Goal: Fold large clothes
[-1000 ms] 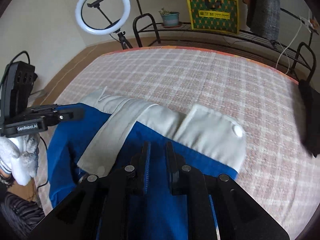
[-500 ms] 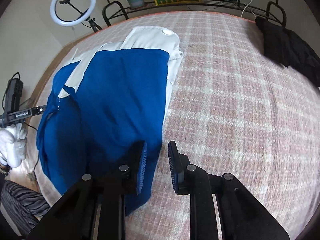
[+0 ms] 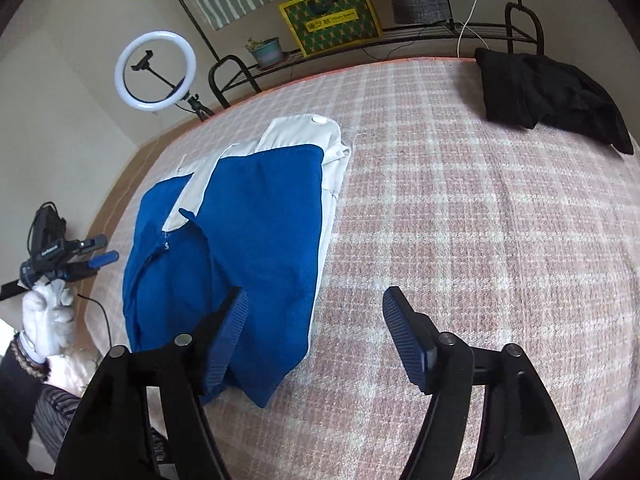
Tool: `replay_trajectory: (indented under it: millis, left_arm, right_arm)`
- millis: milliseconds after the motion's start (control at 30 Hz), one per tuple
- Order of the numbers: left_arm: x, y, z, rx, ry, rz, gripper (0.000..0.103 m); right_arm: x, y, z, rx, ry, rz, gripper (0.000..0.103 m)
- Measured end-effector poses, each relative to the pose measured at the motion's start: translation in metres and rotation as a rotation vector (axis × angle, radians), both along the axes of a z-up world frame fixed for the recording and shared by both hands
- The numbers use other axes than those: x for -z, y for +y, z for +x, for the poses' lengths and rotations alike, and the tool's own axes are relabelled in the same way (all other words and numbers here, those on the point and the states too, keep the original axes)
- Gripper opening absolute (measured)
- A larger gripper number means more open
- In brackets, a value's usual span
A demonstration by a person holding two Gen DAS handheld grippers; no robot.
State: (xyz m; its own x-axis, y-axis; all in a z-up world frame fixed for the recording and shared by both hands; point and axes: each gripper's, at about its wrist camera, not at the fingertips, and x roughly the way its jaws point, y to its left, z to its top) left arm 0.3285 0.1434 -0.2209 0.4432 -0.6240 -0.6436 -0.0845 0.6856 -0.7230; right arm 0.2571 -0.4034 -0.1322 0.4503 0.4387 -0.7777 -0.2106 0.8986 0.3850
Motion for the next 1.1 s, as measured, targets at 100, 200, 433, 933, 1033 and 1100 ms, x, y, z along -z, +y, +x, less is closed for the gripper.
replay_trajectory:
  millis: [100,200,433,933,1033,1100]
  left_arm:
    - [0.011,0.004,0.008,-0.012,0.029,-0.092,0.071]
    - [0.02,0.004,0.018,-0.01,0.051,-0.097,0.071]
    - [0.034,-0.009,0.033,0.031,0.079,-0.111,0.071]
    - [0.05,-0.014,0.048,0.051,0.101,-0.17,0.071]
    - [0.05,-0.02,0.055,0.049,0.099,-0.174,0.071]
    - [0.048,-0.025,0.059,0.051,0.09,-0.156,0.071]
  right_arm:
    - [0.013,-0.005,0.006,0.001,0.027,0.076,0.071]
    - [0.027,-0.007,0.015,0.005,0.071,0.09,0.071]
    - [0.045,-0.012,0.034,0.009,0.142,0.178,0.071]
    - [0.059,0.002,0.061,0.003,0.182,0.344,0.06]
    - [0.064,0.011,0.065,-0.007,0.2,0.388,0.052]
    - [0.065,0.017,0.069,-0.017,0.199,0.384,0.051]
